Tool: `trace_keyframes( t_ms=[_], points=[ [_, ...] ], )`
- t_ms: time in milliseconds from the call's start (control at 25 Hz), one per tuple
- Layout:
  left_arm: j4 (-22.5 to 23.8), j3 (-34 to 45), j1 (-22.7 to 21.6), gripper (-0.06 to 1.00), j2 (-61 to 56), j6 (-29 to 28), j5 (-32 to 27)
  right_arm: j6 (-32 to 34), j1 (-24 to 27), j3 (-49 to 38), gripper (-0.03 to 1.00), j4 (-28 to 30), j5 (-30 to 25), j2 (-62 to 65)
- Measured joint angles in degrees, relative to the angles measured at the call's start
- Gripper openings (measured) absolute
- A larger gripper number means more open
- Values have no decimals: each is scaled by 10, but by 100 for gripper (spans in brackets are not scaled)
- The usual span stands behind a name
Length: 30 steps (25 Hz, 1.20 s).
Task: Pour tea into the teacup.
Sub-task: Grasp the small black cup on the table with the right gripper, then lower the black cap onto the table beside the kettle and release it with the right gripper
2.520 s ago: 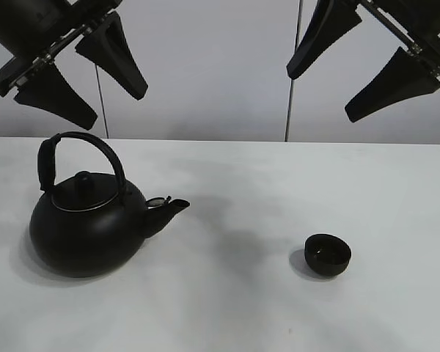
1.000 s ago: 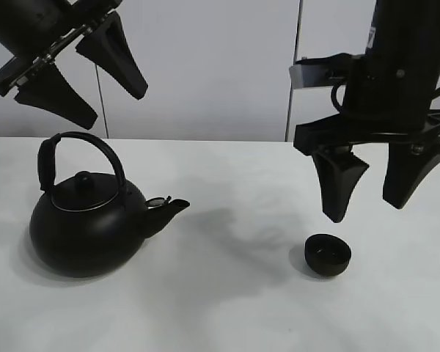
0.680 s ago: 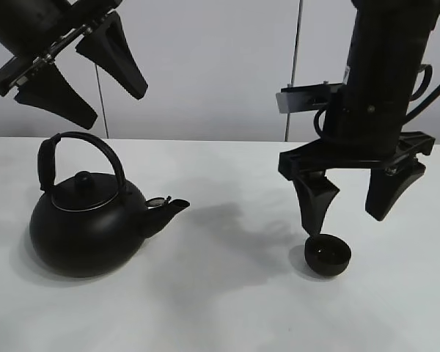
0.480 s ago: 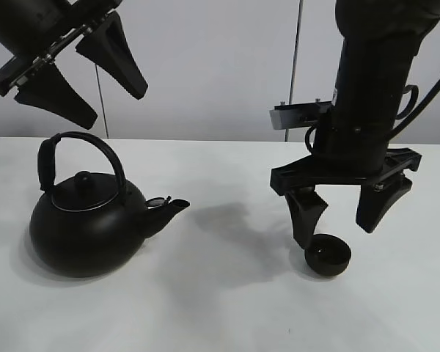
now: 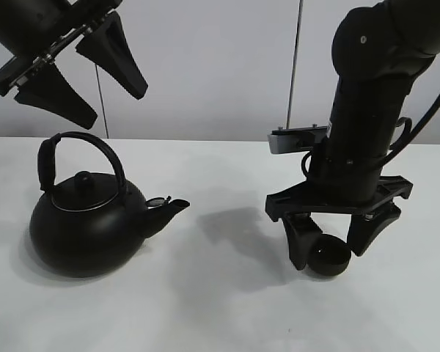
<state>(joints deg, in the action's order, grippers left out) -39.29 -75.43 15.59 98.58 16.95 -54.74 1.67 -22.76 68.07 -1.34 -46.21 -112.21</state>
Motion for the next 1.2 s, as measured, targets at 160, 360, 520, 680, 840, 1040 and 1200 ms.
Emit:
trace_keyframes(
  t_ms=[160,360,520,680,840,1040,1200],
  points=[
    [0,0,0,53,0,0,1,0,0,0,40,-1,5,-1],
    [0,0,0,53,0,0,1,0,0,0,40,-1,6,-1],
    [0,0,0,53,0,0,1,0,0,0,40,-7,3,0],
    [0,0,0,53,0,0,1,0,0,2,40,-17,-11,17],
    [0,0,0,53,0,0,1,0,0,26,40,-30,-33,42],
    [0,0,0,53,0,0,1,-11,-39,47,40,-53,-30,46],
    [0,0,0,53,0,0,1,-11,-98,47,40,-58,-3,42]
  ],
)
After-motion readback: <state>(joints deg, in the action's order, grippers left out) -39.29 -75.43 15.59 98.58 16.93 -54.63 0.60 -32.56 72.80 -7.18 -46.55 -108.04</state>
